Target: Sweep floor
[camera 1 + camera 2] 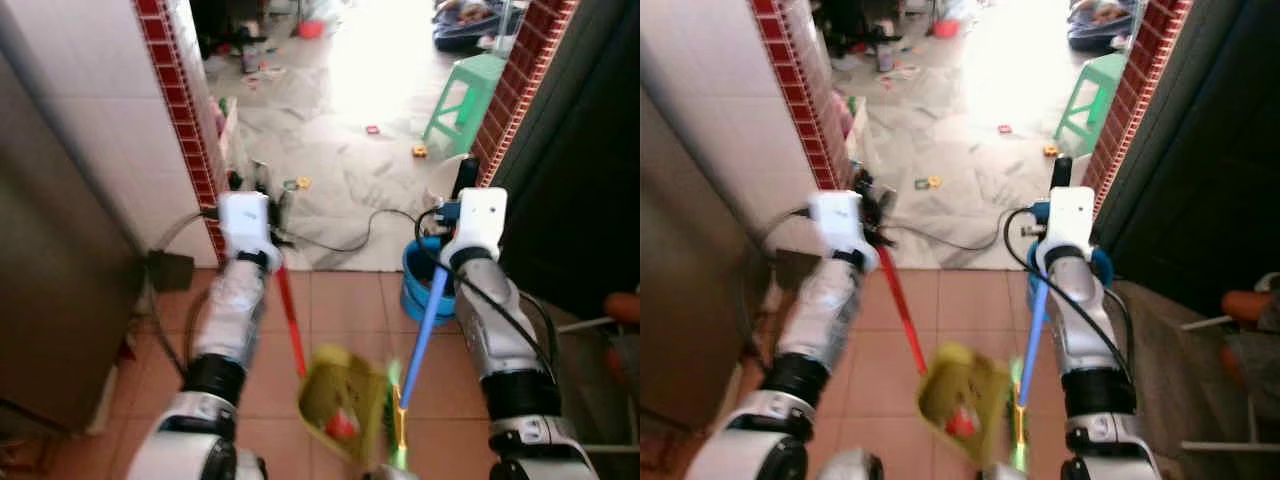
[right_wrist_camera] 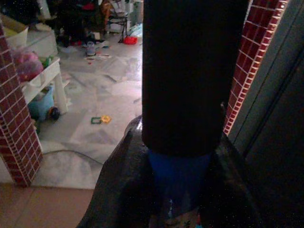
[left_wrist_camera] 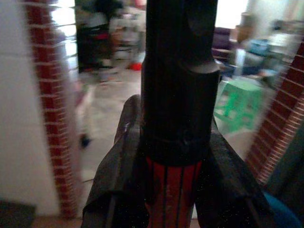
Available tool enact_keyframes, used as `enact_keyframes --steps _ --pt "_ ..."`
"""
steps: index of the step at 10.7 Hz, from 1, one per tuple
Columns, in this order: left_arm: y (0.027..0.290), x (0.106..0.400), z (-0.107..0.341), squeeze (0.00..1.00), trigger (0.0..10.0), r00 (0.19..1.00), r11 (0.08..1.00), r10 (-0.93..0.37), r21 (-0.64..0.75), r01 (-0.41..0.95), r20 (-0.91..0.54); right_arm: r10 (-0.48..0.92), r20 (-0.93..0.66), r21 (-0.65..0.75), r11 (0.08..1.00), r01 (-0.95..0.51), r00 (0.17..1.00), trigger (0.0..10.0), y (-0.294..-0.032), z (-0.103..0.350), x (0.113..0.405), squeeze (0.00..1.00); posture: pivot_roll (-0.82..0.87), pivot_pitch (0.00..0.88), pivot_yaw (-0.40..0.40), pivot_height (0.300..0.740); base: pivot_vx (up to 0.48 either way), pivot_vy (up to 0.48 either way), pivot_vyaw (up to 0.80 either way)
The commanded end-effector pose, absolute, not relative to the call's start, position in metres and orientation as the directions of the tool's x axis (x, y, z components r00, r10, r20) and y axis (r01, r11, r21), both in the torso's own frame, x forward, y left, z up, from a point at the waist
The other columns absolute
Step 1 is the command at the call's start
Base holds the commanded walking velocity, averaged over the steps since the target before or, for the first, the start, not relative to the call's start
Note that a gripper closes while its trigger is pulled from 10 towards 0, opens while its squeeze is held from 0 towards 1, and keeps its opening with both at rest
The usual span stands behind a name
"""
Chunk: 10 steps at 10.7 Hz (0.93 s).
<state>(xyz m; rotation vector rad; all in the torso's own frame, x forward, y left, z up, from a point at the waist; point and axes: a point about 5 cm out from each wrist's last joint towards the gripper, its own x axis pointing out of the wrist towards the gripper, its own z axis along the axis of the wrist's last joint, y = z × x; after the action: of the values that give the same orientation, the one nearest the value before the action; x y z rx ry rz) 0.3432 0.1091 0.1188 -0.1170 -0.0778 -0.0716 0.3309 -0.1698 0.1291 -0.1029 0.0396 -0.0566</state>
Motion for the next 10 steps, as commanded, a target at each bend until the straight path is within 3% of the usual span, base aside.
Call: enact_keyframes --steps 1,4,5,7,10 --pt "0.123 0.351 0.145 0.0 10.0 0.987 0.989 0.003 -0.146 0.021 0.162 -0.044 -0.013 -0.155 0.987 0.042 0.999 10.0 -0.168 0.136 0.33 0.0 -0.03 0.023 -0.042 0.74 0.0 0.0 0.0" --pt "0.16 0.35 0.158 0.0 10.0 0.984 0.984 0.094 -0.164 -0.069 0.148 -0.085 0.005 -0.118 0.989 0.085 0.996 10.0 -0.168 0.131 0.331 0.0 0.0 0.01 0.011 0.74 0.0 0.0 0.0" --pt "0.165 0.352 0.165 0.0 10.0 0.986 0.981 0.056 -0.193 -0.025 0.154 -0.104 0.026 -0.117 0.987 0.106 0.994 10.0 -0.171 0.131 0.329 0.0 -0.03 0.0 0.04 0.74 0.0 0.0 -0.8" --pt "0.162 0.362 0.195 0.0 10.0 0.966 0.944 0.137 -0.324 -0.06 0.221 -0.144 0.004 -0.131 0.981 0.143 0.99 10.0 -0.185 0.122 0.321 0.0 -0.05 0.0 0.041 0.74 0.0 0.0 -0.8" --pt "0.154 0.365 0.224 0.0 10.0 0.944 0.931 0.138 -0.366 -0.02 0.3 -0.17 -0.052 -0.194 0.968 0.157 0.984 10.0 -0.194 0.109 0.316 0.0 -0.06 0.0 0.032 0.74 0.0 0.0 -0.75"
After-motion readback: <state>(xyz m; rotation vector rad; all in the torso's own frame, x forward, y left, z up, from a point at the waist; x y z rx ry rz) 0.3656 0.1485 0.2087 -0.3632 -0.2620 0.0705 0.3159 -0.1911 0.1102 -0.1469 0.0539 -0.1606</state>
